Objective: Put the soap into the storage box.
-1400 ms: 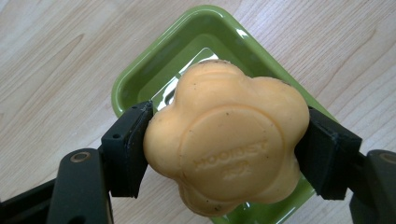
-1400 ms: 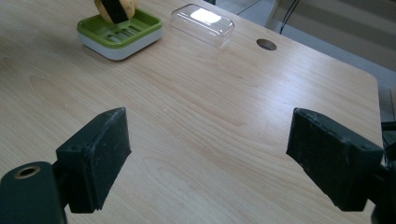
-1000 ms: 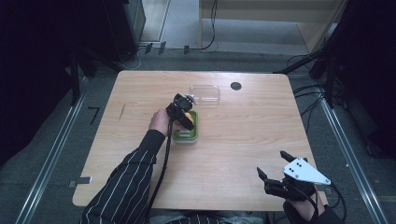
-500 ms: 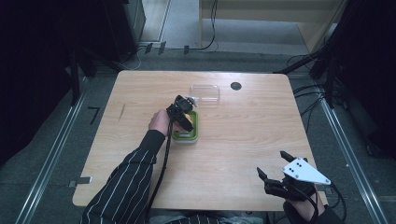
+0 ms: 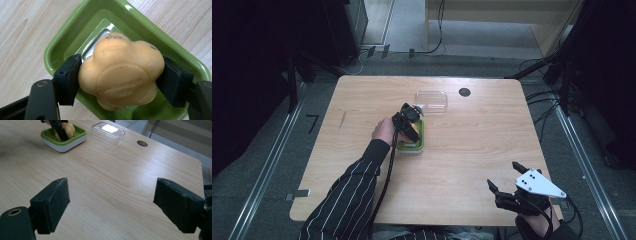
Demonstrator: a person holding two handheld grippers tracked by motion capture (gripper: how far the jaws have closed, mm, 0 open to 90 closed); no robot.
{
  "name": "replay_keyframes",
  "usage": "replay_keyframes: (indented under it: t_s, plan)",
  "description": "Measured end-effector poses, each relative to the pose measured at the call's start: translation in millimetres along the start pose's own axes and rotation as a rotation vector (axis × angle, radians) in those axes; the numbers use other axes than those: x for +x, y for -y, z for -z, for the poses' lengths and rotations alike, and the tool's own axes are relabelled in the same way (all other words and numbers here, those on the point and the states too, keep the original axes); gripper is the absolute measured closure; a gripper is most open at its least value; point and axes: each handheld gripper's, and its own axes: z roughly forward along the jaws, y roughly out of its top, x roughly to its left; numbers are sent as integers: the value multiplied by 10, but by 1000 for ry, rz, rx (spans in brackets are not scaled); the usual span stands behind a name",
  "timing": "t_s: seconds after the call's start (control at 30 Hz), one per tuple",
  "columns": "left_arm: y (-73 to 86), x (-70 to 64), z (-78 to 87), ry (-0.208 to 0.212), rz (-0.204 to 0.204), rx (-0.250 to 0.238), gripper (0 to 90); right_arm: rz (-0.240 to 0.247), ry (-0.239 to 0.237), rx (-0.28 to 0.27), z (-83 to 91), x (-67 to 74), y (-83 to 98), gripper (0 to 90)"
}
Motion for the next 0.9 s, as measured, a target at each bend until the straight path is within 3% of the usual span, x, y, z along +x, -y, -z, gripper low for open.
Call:
replay_keyframes:
  t_s: [0.47,0.9]
  plan:
    - [11,9,0,6,12,-20,265,0,1,0,0,1,-1,136]
    - [20,21,123,-10,55,-15,97,0,-1,-1,1,-2,0,136]
